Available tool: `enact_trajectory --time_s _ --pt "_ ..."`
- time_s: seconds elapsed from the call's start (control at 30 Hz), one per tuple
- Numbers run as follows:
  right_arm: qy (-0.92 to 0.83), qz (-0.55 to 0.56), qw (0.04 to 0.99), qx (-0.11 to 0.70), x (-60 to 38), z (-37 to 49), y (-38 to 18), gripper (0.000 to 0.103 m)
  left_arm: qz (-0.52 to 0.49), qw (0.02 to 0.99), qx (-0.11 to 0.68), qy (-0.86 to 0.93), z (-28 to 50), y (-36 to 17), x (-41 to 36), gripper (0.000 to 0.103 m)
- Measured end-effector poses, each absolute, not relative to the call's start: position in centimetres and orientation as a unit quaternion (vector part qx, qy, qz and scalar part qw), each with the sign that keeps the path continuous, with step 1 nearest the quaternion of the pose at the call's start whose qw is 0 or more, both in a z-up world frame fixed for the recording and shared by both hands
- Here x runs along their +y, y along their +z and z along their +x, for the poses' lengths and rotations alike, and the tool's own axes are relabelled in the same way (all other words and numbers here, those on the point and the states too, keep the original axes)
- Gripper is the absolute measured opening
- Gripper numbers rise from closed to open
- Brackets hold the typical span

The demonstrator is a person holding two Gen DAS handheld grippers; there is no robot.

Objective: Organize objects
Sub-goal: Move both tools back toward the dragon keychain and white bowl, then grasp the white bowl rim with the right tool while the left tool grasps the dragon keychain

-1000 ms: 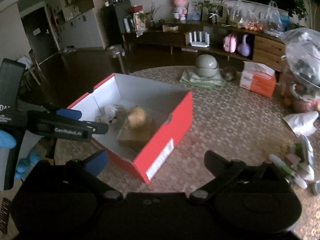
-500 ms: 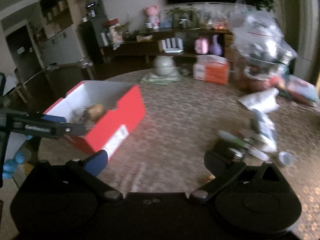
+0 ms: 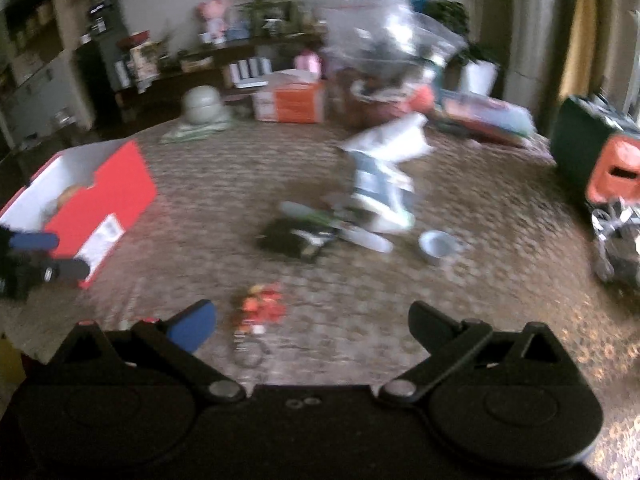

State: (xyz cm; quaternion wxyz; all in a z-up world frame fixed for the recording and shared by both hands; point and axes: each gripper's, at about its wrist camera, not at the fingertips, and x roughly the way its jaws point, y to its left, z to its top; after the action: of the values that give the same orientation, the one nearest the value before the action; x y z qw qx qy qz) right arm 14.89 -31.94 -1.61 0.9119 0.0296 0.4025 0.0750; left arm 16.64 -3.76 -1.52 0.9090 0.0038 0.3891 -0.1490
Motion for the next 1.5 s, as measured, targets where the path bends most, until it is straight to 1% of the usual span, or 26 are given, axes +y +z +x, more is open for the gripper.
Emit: enact_trajectory --time_s 0.3,0.43,0.73,0.93,1.07,1.13,1.2,1.27,1.33,1.4,1.47,1.5 --pt "0.018 0.033 0.914 0.403 -38.3 16.7 -3.7 0.102 0.029 0.907 0.387 -0.163 17.5 -4.2 -9.9 0.103" --pt "0.009 0.054 0.908 0.416 -40.6 18.3 -4.9 0.101 0.044 0.906 0.385 -0.172 18.4 -5.4 -11.9 0.103" --pt "0.001 0.043 0.902 0.429 -41.9 21.9 -6.9 0.097 0.045 0.891 0.413 -0.182 20.4 -8.2 -14.6 0.103" --pt "-0.002 0.046 0.896 0.442 -42.3 24.2 -8.5 0.090 0.065 0.883 0.425 -0.187 21.1 -9.7 -16.1 0.103" --pt "-0.002 0.041 0.892 0.449 -42.2 25.6 -9.5 0.084 0.070 0.882 0.425 -0.193 21.4 -10.0 -16.7 0.102" --pt "-0.003 0.037 0.892 0.451 -42.1 26.2 -9.8 0.083 0.067 0.881 0.427 -0.194 21.5 -10.1 -16.8 0.101" --pt "-0.002 0.040 0.890 0.454 -42.0 26.8 -10.1 0.081 0.066 0.879 0.429 -0.197 21.6 -10.2 -16.9 0.098" --pt "-0.002 0.042 0.889 0.457 -41.9 27.2 -10.4 0.081 0.068 0.876 0.433 -0.203 21.7 -10.4 -17.1 0.090" --pt "-0.004 0.036 0.890 0.454 -41.7 27.5 -10.5 0.080 0.079 0.878 0.428 -0.201 21.5 -10.4 -17.3 0.086" --pt "-0.006 0.036 0.891 0.452 -41.7 27.7 -10.5 0.078 0.090 0.879 0.421 -0.203 21.3 -10.3 -17.5 0.075" --pt "-0.011 0.033 0.893 0.449 -41.6 27.9 -10.5 0.075 0.103 0.880 0.414 -0.207 21.0 -10.2 -17.9 0.060" --pt "-0.013 0.030 0.893 0.448 -41.5 27.9 -10.6 0.073 0.106 0.880 0.413 -0.211 21.0 -10.1 -18.0 0.056"
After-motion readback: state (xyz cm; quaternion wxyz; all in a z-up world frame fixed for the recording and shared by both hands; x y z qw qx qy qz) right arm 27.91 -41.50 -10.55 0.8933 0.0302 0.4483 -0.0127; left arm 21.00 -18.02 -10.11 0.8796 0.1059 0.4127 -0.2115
